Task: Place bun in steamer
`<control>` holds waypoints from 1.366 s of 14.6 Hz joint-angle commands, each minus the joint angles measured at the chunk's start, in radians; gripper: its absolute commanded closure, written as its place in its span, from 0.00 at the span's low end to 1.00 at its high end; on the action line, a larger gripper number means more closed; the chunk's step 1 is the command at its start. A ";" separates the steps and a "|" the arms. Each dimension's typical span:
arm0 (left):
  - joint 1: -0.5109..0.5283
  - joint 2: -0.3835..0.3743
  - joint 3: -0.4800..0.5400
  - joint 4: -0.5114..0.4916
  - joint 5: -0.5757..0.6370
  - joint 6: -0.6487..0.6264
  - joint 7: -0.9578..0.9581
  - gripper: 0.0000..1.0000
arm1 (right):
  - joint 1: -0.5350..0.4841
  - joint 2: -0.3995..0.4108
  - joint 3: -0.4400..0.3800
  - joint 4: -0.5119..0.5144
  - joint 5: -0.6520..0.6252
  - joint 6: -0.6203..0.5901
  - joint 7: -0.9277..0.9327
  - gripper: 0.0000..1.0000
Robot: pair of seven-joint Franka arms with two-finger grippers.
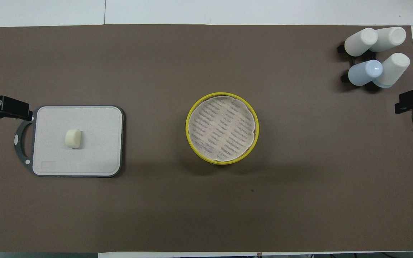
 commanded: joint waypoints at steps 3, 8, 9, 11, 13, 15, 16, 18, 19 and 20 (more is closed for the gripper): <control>0.007 -0.012 -0.004 -0.022 0.014 0.022 0.008 0.00 | -0.008 -0.012 0.014 -0.009 0.002 0.012 -0.021 0.00; 0.007 -0.014 -0.004 -0.034 0.014 0.025 0.009 0.00 | 0.072 0.075 0.222 0.142 0.030 -0.054 0.232 0.00; 0.010 -0.025 -0.004 -0.063 0.014 0.049 0.009 0.00 | 0.143 0.159 0.230 0.234 0.022 -0.084 0.317 0.00; 0.042 -0.083 -0.004 -0.252 0.014 0.199 0.012 0.00 | 0.294 0.335 0.223 0.427 0.016 -0.098 0.504 0.00; 0.085 -0.124 -0.004 -0.472 0.014 0.406 0.035 0.00 | 0.458 0.466 0.212 0.535 -0.015 -0.037 0.638 0.00; 0.103 -0.085 -0.004 -0.565 0.014 0.540 0.067 0.00 | 0.549 0.485 0.210 0.517 -0.041 0.053 0.731 0.00; 0.105 -0.050 -0.004 -0.595 0.014 0.607 0.066 0.00 | 0.572 0.484 0.212 0.470 -0.049 0.105 0.764 0.00; 0.099 0.010 -0.004 -0.626 0.013 0.695 0.058 0.00 | 0.589 0.421 0.214 0.266 -0.050 0.258 0.765 0.00; 0.094 0.033 -0.005 -0.632 0.013 0.720 0.057 0.00 | 0.592 0.381 0.215 0.156 -0.050 0.341 0.767 0.00; 0.091 0.050 -0.005 -0.646 0.013 0.746 0.057 0.00 | 0.607 0.366 0.214 0.082 -0.053 0.398 0.769 0.00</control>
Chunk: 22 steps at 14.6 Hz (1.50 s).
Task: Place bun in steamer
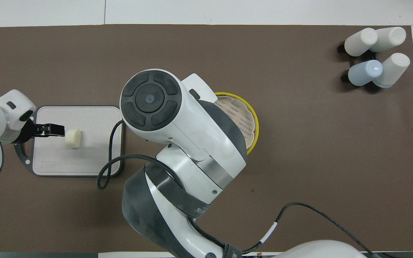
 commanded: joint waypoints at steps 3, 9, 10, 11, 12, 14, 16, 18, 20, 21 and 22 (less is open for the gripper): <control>-0.017 0.049 -0.001 -0.101 0.009 0.206 0.004 0.00 | 0.015 -0.114 -0.005 -0.327 -0.013 0.206 -0.012 0.00; -0.019 0.065 -0.003 -0.127 0.008 0.246 0.004 0.07 | 0.021 -0.100 -0.002 -0.401 -0.074 0.235 -0.063 0.00; -0.019 0.066 -0.003 -0.127 0.008 0.246 0.003 0.24 | 0.023 -0.098 -0.002 -0.413 -0.074 0.265 -0.064 0.00; -0.019 0.068 -0.003 -0.129 0.008 0.249 0.003 0.42 | 0.024 -0.092 -0.002 -0.424 -0.074 0.307 -0.066 0.00; -0.019 0.068 -0.003 -0.130 0.008 0.251 0.003 0.58 | 0.020 -0.085 -0.002 -0.427 -0.074 0.339 -0.069 0.02; -0.020 0.071 -0.003 -0.130 0.005 0.252 -0.005 0.80 | 0.009 -0.077 -0.002 -0.426 -0.074 0.359 -0.137 0.08; -0.025 0.071 -0.005 -0.130 0.002 0.252 -0.010 0.85 | 0.006 -0.078 -0.002 -0.433 -0.071 0.361 -0.156 0.14; -0.025 0.072 -0.005 -0.126 -0.002 0.246 -0.017 0.89 | -0.009 -0.080 0.000 -0.447 -0.071 0.368 -0.173 0.16; -0.027 0.074 -0.008 -0.095 -0.003 0.216 -0.020 0.88 | -0.010 -0.080 0.000 -0.449 -0.068 0.371 -0.194 0.29; -0.027 0.074 -0.009 -0.062 -0.008 0.167 -0.025 0.87 | -0.011 -0.082 0.000 -0.449 -0.068 0.371 -0.196 0.37; -0.033 0.072 -0.009 -0.008 -0.021 0.095 -0.025 0.87 | -0.011 -0.080 0.000 -0.449 -0.067 0.371 -0.198 0.42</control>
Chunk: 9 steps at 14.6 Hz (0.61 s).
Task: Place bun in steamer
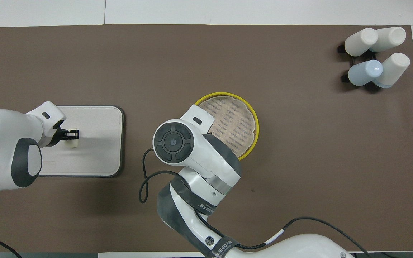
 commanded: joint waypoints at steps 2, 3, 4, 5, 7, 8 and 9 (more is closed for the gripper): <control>-0.028 -0.004 0.005 0.204 -0.032 -0.273 -0.018 0.85 | -0.014 -0.015 0.009 -0.029 -0.002 0.027 -0.020 0.53; -0.036 -0.005 0.005 0.254 -0.032 -0.336 -0.029 0.84 | -0.017 -0.015 0.009 -0.027 -0.002 0.029 -0.020 0.55; -0.047 -0.008 0.003 0.298 -0.032 -0.393 -0.065 0.84 | -0.017 -0.014 0.009 -0.029 -0.002 0.044 -0.020 0.57; -0.067 -0.010 0.000 0.352 -0.033 -0.453 -0.120 0.84 | -0.017 -0.014 0.009 -0.029 -0.001 0.047 -0.020 0.62; -0.116 -0.010 0.003 0.455 -0.039 -0.566 -0.221 0.84 | -0.020 -0.014 0.009 -0.029 0.001 0.052 -0.020 0.67; -0.134 -0.010 0.003 0.501 -0.049 -0.621 -0.255 0.84 | -0.023 -0.014 0.009 -0.030 0.001 0.052 -0.020 0.73; -0.142 -0.010 0.000 0.545 -0.052 -0.672 -0.265 0.84 | -0.029 -0.014 0.009 -0.032 0.001 0.052 -0.020 0.87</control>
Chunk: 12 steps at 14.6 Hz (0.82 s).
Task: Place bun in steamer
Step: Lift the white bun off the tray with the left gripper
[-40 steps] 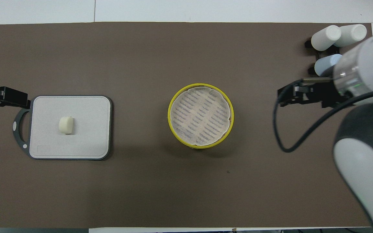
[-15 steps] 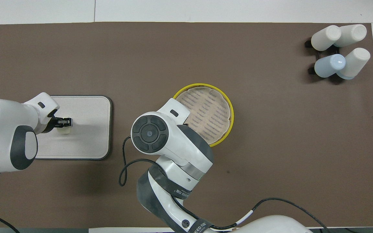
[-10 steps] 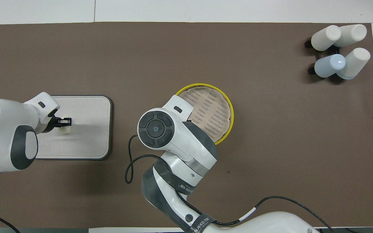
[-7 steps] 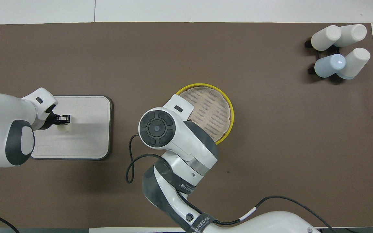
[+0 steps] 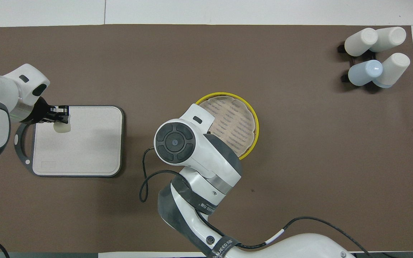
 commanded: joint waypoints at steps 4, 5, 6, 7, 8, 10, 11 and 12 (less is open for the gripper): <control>-0.047 -0.006 0.007 0.141 -0.021 -0.175 -0.058 0.84 | -0.027 -0.014 0.010 -0.032 0.016 0.027 -0.019 1.00; -0.047 -0.012 0.000 0.141 -0.021 -0.178 -0.058 0.84 | -0.028 -0.014 0.010 -0.029 0.018 0.019 -0.018 1.00; -0.047 -0.012 -0.002 0.141 -0.021 -0.178 -0.059 0.84 | -0.031 -0.014 0.010 -0.007 0.021 -0.004 -0.018 1.00; -0.047 -0.014 -0.002 0.141 -0.022 -0.178 -0.059 0.84 | -0.043 -0.010 0.010 0.046 0.021 -0.052 -0.020 1.00; -0.049 -0.014 -0.005 0.141 -0.025 -0.178 -0.065 0.84 | -0.047 0.003 0.011 0.113 0.022 -0.118 -0.020 1.00; -0.050 -0.015 -0.008 0.138 -0.025 -0.172 -0.084 0.84 | -0.095 0.003 0.010 0.249 0.073 -0.296 -0.102 1.00; -0.058 -0.017 -0.008 0.135 -0.025 -0.167 -0.090 0.84 | -0.117 -0.004 0.010 0.281 0.097 -0.342 -0.165 1.00; -0.076 -0.017 -0.010 0.130 -0.025 -0.155 -0.120 0.84 | -0.155 -0.027 0.005 0.287 0.106 -0.375 -0.226 1.00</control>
